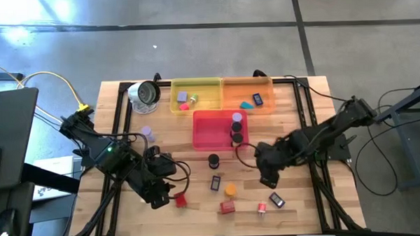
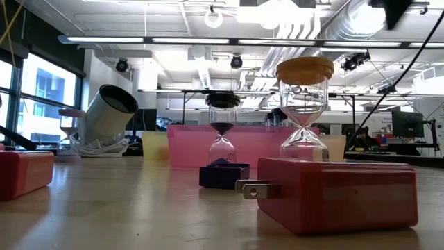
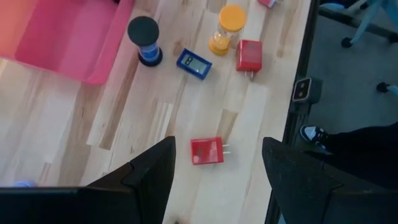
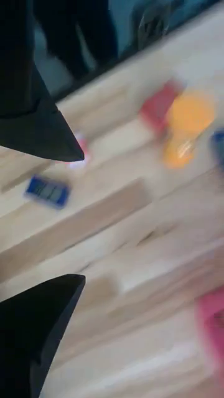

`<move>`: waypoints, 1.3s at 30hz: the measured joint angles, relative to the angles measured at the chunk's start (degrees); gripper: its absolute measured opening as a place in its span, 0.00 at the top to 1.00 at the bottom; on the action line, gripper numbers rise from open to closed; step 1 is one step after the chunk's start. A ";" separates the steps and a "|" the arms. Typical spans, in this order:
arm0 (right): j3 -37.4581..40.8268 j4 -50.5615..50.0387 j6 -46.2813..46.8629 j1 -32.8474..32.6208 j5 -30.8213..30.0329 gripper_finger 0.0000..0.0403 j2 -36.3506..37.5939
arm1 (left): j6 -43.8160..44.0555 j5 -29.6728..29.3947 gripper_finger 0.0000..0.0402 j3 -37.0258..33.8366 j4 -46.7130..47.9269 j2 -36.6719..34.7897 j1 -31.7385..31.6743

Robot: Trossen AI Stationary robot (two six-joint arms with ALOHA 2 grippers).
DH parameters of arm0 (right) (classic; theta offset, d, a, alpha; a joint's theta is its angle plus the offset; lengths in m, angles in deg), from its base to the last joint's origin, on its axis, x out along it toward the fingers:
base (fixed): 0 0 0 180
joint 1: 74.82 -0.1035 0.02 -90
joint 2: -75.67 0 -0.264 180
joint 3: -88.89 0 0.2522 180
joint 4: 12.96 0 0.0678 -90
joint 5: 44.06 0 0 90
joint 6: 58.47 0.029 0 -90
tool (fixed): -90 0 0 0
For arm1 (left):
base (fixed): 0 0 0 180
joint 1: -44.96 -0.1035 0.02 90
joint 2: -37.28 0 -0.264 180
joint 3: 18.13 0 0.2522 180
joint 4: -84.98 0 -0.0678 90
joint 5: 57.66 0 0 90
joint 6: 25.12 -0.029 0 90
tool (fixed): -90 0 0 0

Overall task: Pick & Place Office items
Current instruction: Put the violet digital clock into the orange bin

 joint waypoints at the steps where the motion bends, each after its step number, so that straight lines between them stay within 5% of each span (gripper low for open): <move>1: 0.01 -2.85 1.78 -0.87 -0.21 0.27 -0.63 | 0.00 -0.29 0.42 0.00 0.00 0.25 -0.05; 7: 5.54 -7.55 10.47 -5.84 -2.82 0.34 -3.32 | 0.04 -0.22 0.42 0.00 -0.12 2.12 -0.82; 25: 25.17 19.54 26.24 -14.73 6.34 0.41 -3.32 | 0.08 0.34 0.42 0.00 -10.19 6.12 -0.54; 39: 28.47 28.69 27.78 -16.74 3.24 0.42 -3.32 | 1.55 0.06 0.42 0.00 -12.13 7.34 -0.45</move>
